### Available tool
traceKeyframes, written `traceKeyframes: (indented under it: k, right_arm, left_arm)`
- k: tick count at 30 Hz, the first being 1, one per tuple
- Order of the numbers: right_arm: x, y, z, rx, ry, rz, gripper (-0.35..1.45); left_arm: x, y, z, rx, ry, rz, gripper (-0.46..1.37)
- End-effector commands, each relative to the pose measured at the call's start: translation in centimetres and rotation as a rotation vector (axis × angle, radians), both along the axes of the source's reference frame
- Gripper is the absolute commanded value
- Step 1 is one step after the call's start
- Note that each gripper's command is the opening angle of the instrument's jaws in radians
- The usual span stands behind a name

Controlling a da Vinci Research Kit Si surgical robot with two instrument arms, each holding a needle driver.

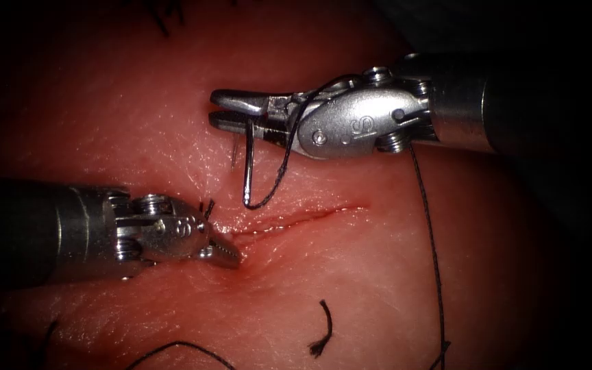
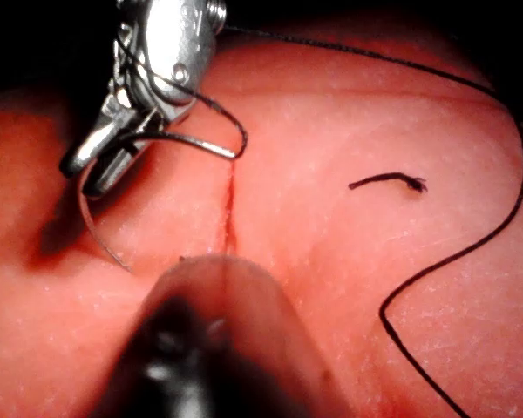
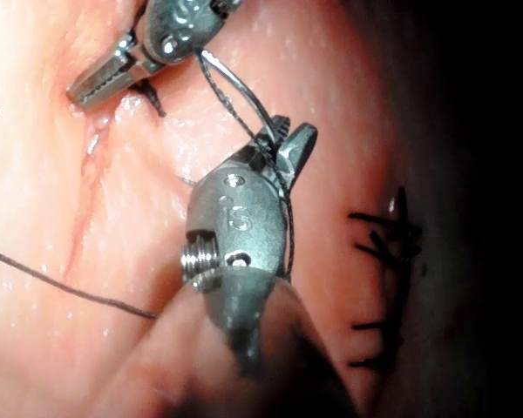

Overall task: Wound Closure
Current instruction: Use the right gripper to throw the needle through the top of the wound

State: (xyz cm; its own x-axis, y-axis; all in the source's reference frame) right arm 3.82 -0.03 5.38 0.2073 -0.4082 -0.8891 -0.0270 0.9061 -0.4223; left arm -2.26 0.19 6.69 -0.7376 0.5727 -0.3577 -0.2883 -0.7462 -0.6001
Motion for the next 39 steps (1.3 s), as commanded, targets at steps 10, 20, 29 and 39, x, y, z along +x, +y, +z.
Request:
traceKeyframes:
  k: [10,20,29,39]
  right_arm:
    - [0.0,0.05,-0.07,0.007,0.005,0.008,-0.35]
    - [-0.07,0.15,-0.11,0.007,0.026,0.042,-0.35]
    - [-0.09,0.14,-0.25,0.015,0.062,0.03,-0.35]
    - [-0.22,0.04,-0.29,0.018,0.073,-0.026,-0.35]
  left_arm:
    - [0.0,0.01,-0.02,-0.036,-0.036,0.033,-0.35]
    - [0.01,0.11,-0.17,-0.068,-0.086,0.016,-0.35]
    - [-0.09,0.26,-0.37,-0.112,-0.174,-0.033,-0.35]
    - [-0.21,0.3,-0.45,-0.143,-0.23,-0.092,-0.35]
